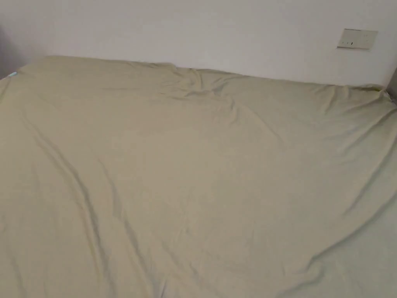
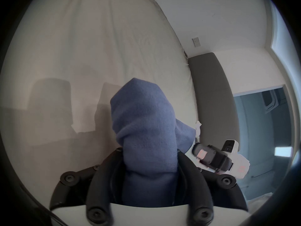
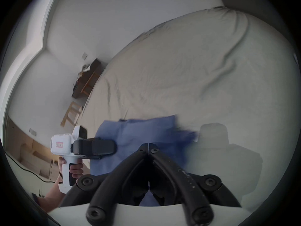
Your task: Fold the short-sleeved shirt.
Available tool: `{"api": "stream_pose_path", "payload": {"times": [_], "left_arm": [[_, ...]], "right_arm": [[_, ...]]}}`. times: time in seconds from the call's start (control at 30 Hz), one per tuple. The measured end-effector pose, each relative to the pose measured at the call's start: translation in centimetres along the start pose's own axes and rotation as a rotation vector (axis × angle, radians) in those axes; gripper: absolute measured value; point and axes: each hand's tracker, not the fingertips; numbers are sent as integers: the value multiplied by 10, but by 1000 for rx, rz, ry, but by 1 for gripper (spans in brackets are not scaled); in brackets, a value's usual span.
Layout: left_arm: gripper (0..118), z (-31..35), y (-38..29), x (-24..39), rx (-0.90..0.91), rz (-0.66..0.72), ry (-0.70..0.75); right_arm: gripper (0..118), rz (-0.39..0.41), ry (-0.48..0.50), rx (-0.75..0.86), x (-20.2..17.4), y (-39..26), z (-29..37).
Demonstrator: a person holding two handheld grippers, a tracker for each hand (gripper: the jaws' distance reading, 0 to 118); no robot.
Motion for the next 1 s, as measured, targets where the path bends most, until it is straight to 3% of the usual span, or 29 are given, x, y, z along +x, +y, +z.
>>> {"api": "stream_pose_path", "payload": {"times": [0.07,0.17,0.37,0.8,0.93,0.97,1.0], "left_arm": [[36,34,10,-4,44,-42,94],[36,93,25,-18,108,-117,237],[36,186,63,-49,153,-124,584],[37,263,117,-96,170,-122,950],[45,265,123,-117,179,-53,988],[59,262,121,-122,204,-31,1037],[81,259,118,-125,231,-9,1107]], "right_arm": [[2,1,-55,57,1,4,11],[2,66,-166,103,-5,10,18],[2,73,-164,84,-17,19,5],[2,185,-168,-43,-64,17,-31],[2,205,-187,-34,-68,19,-28],[2,201,-184,-33,-68,19,-26],[2,196,-179,-31,-67,19,-25]]}}
